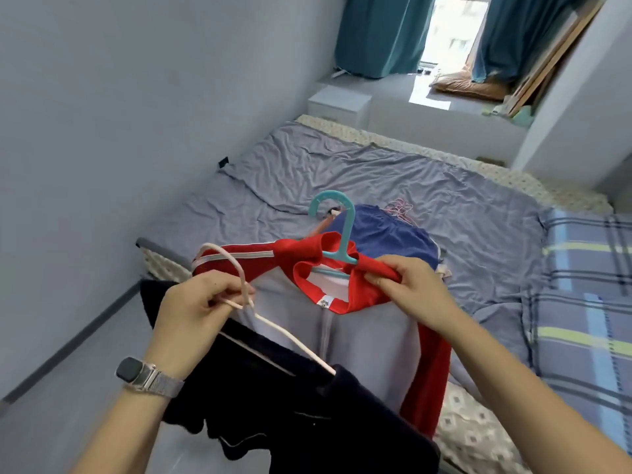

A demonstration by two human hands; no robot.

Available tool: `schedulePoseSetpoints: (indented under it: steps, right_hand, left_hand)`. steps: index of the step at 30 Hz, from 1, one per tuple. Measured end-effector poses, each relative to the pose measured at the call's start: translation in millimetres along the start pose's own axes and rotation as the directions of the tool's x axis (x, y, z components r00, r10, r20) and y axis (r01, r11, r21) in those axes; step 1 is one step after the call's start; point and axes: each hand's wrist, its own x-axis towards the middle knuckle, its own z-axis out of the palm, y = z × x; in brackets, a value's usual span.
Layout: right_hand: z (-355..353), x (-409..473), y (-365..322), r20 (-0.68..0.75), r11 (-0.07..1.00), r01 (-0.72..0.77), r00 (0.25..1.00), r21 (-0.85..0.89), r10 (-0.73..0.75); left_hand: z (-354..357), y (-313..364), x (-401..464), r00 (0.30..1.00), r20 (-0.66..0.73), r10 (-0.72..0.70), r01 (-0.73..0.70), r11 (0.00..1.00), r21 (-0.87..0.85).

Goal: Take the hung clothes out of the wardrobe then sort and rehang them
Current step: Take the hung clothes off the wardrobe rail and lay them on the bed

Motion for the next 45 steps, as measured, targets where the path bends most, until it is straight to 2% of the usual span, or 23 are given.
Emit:
schedulePoseSetpoints:
  steps: [6, 13, 18, 22, 26, 31, 33, 35, 36, 38, 40, 41, 42, 43, 45]
  right_hand:
    - [-45.1, 98.0, 39.9, -0.047, 0.999, 0.016, 0.999, 0.043, -0.014]
    - [-89.5, 178.7, 100.8, -0.064, 0.991, -0.09, 0.993, 0.103, 0.097]
    - [-134.3, 249.9, 139.8, -0.104, 0.986, -0.093, 0.989, 0.136, 0.108]
    - [-153.1, 313.9, 196.1, -0.063, 0.979, -0.165, 0.983, 0.123, 0.174]
    - [-136.9, 357.4, 272.4, -0.024, 0.965, -0.224, 0.973, 0.133, 0.23]
    - [-108.4, 404.4, 378.3, 0.033, 0.95, -0.312, 0.949, -0.001, 0.312]
    - [-95.4, 419.2, 420.2, 0.099, 0.916, -0.392, 0.912, -0.082, 0.399]
    - [-84.7, 430.0, 448.0, 0.192, 0.895, -0.397, 0.88, -0.205, 0.434]
    - [-82.2, 429.7, 443.3, 0.241, 0.905, -0.374, 0.877, -0.202, 0.416]
    - [-87.6, 415.3, 411.5, 0.372, 0.915, -0.404, 0.852, 0.02, 0.368]
    - [-100.7, 381.6, 374.5, 0.611, 0.867, -0.452, 0.753, 0.209, 0.245]
    - [-108.7, 359.7, 360.2, 0.713, 0.864, -0.446, 0.683, 0.234, 0.159]
    - [-114.2, 336.5, 351.7, 0.755, 0.901, -0.368, 0.651, 0.23, 0.073]
    - [-116.2, 314.6, 350.6, 0.746, 0.934, -0.269, 0.666, 0.233, 0.006]
    - [-111.2, 279.2, 353.9, 0.588, 0.957, -0.117, 0.807, 0.265, -0.064]
  left_hand:
    - [49.7, 2.7, 95.2, 0.994, 0.103, 0.025, -0.015, 0.995, -0.102]
    - [97.4, -5.4, 189.7, 0.971, 0.232, 0.052, -0.019, 0.989, -0.144]
    - [125.3, 5.8, 238.6, 0.971, 0.207, 0.12, -0.079, 0.977, -0.198]
    - [164.2, 6.0, 268.5, 0.991, 0.129, 0.044, -0.014, 0.974, -0.225]
    - [202.6, 17.4, 290.6, 0.994, 0.098, -0.041, 0.063, 0.971, -0.231]
    - [257.8, 31.1, 329.6, 0.984, 0.089, -0.156, 0.171, 0.967, -0.188]
    - [278.3, 33.6, 342.3, 0.979, 0.099, -0.176, 0.19, 0.97, -0.149]
    - [298.4, 35.9, 354.2, 0.975, 0.087, -0.202, 0.211, 0.971, -0.113]
    - [306.0, 37.6, 359.0, 0.973, 0.084, -0.216, 0.224, 0.97, -0.097]
    - [319.2, 39.9, 368.2, 0.969, 0.096, -0.227, 0.233, 0.971, -0.058]
    - [334.1, 41.0, 380.3, 0.966, 0.11, -0.233, 0.236, 0.972, -0.013]
    - [341.2, 41.8, 386.7, 0.965, 0.113, -0.235, 0.237, 0.972, -0.002]
    - [347.5, 43.4, 393.1, 0.964, 0.114, -0.241, 0.242, 0.97, 0.004]
    - [354.5, 45.2, 399.8, 0.963, 0.111, -0.246, 0.247, 0.969, 0.007]
    - [368.9, 50.1, 413.9, 0.957, 0.121, -0.264, 0.266, 0.964, 0.005]
